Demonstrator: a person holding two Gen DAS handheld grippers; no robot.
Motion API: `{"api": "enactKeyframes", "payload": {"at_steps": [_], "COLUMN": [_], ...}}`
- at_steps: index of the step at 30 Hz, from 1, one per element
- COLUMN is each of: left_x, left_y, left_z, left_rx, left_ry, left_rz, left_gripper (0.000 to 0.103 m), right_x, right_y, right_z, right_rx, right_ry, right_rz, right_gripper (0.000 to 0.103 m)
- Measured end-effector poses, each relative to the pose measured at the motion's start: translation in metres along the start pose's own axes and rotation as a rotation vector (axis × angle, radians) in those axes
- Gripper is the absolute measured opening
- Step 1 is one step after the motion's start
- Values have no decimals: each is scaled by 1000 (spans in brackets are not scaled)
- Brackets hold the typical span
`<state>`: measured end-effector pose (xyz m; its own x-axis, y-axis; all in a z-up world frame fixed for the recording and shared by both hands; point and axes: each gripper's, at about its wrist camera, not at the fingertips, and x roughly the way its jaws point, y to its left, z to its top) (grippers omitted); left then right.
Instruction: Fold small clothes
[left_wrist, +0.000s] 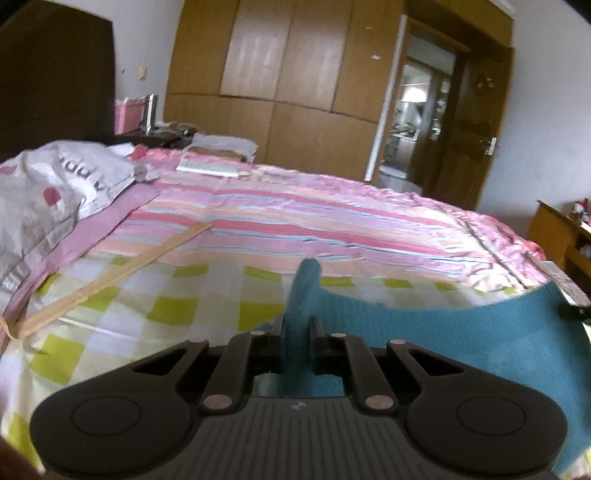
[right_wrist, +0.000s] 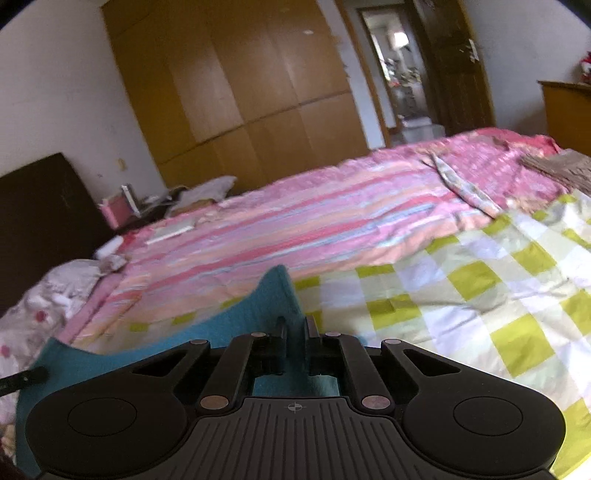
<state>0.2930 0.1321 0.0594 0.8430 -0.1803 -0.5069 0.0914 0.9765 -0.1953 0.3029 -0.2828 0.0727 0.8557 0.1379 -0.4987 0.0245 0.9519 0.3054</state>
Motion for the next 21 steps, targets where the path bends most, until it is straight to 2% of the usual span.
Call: {"api": "enactKeyframes", "payload": {"at_steps": [5, 10, 12, 17, 19, 21], "left_x": [38, 41, 39, 23, 10, -4], "left_y": [5, 12, 8, 13, 15, 16], "left_z": [-17, -32, -34, -25, -22, -22], "left_rx": [-14, -10, 7, -51, -58, -68], "left_ry": [71, 67, 62, 42, 17, -3], "left_rz": [64, 73, 88, 76, 78, 83], "left_gripper": [17, 23, 26, 29, 38, 42], "right_x": [45, 56, 56, 42, 31, 19], "right_y": [-14, -16, -19, -21, -18, -11], "right_z": [-22, -39, -41, -37, -36, -34], "right_rx": [24, -19, -1, 45, 48, 35], "right_ry": [83, 88, 82, 65, 34, -5], "right_rz": [-122, -146, -142, -118, -113, -123], "right_gripper": [8, 8, 8, 19, 19, 19]}}
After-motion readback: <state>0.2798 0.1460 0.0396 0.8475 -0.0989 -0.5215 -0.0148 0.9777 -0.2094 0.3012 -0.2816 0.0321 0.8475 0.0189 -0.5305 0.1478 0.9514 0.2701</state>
